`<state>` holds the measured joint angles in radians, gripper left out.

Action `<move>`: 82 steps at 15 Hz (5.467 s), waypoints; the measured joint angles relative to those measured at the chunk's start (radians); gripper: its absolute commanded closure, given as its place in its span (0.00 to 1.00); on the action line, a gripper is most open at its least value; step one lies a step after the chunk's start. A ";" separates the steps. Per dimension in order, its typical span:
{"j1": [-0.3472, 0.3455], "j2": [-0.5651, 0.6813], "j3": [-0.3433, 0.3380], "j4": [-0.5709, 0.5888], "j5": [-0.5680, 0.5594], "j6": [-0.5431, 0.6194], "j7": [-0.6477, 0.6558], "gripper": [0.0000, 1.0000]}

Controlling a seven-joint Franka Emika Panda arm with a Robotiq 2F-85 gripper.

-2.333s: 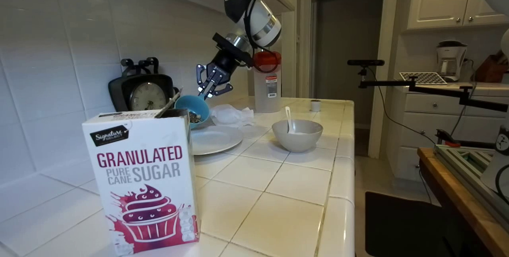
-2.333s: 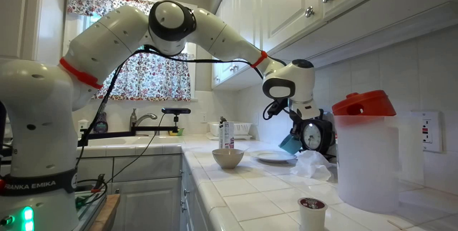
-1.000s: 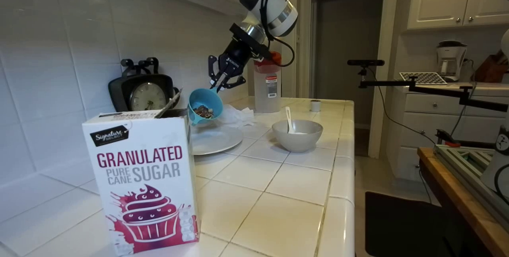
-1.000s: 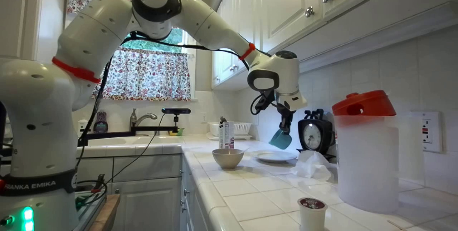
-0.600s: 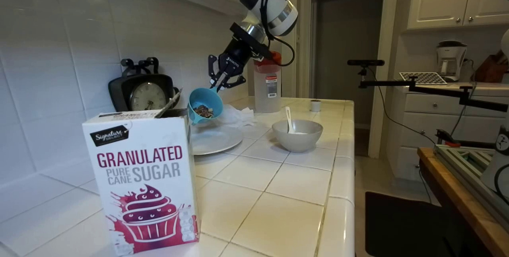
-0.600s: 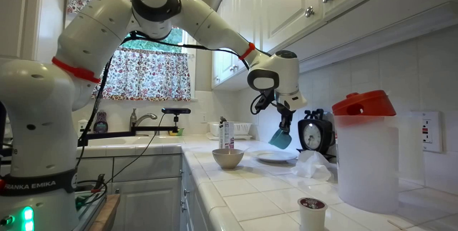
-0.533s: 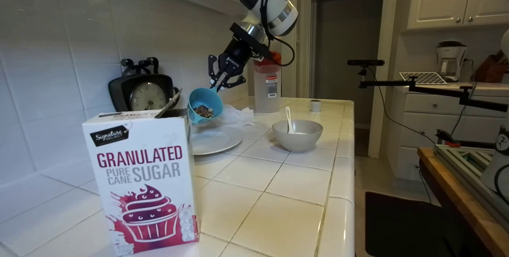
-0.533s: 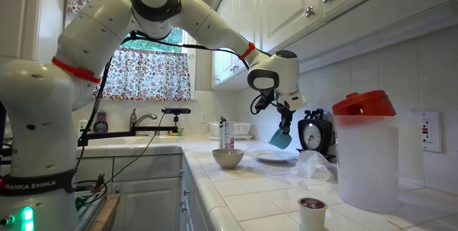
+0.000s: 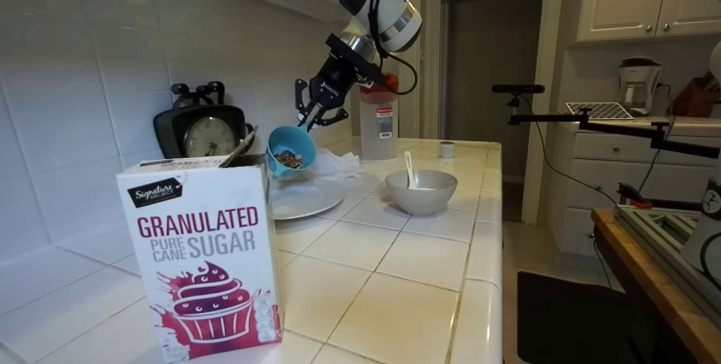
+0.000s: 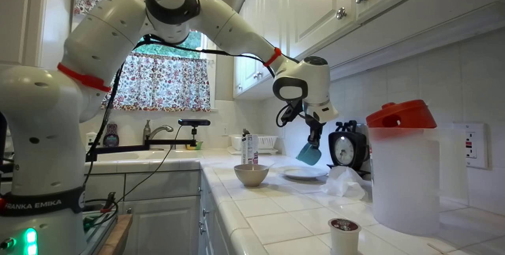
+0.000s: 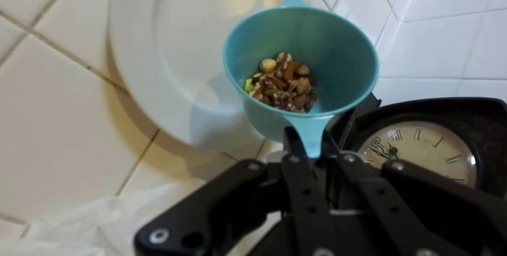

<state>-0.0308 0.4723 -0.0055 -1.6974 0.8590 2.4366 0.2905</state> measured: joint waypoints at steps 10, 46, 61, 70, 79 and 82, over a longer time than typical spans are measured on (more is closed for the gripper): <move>0.076 0.030 0.025 -0.001 -0.003 0.325 0.002 0.97; 0.103 -0.071 0.151 -0.235 0.002 0.695 -0.256 0.97; -0.026 -0.099 0.329 -0.336 -0.019 1.012 -0.310 0.97; -0.025 -0.111 0.328 -0.388 -0.059 1.067 -0.310 0.97; -0.035 -0.141 0.321 -0.393 -0.102 0.961 -0.256 0.97; -0.091 -0.169 0.350 -0.393 -0.084 0.839 -0.207 0.97</move>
<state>-0.1214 0.3030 0.3449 -2.0904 0.7749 3.2752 0.0835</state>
